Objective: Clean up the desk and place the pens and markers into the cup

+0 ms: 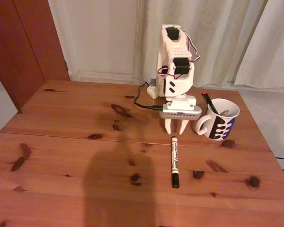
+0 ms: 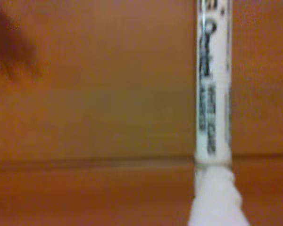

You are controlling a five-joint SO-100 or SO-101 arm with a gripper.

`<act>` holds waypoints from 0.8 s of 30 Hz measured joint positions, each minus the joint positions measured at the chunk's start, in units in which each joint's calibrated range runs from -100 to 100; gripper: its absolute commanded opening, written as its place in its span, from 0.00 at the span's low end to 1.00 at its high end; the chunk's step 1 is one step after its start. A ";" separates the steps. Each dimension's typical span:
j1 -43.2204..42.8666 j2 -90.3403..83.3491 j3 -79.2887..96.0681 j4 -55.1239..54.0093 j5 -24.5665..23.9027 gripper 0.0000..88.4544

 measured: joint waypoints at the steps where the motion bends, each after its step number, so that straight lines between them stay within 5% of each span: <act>1: 0.00 0.59 -1.19 0.00 -0.54 0.17; 24: -0.88 20.76 -15.80 0.00 -1.47 0.17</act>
